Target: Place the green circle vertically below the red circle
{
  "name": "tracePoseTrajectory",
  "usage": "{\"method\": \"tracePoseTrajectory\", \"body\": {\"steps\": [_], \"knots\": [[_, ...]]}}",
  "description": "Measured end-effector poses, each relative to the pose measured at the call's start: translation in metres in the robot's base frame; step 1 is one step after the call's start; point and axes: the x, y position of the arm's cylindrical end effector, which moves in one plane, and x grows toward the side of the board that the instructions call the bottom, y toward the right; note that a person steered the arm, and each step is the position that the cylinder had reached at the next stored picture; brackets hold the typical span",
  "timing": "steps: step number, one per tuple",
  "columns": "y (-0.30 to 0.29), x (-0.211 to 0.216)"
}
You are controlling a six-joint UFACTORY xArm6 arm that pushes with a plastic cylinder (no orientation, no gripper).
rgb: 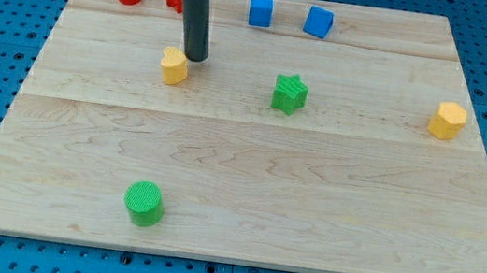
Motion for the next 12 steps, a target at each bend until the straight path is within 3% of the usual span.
{"method": "tracePoseTrajectory", "body": {"steps": [1,2,3,4,6,7,8,9,10,11,12], "knots": [[-0.005,0.017],[0.004,0.006],[0.044,0.126],[0.068,0.204],[-0.036,0.250],[-0.105,0.216],[-0.149,0.152],[-0.141,0.126],[-0.172,0.155],[-0.217,0.119],[-0.169,0.105]]}}
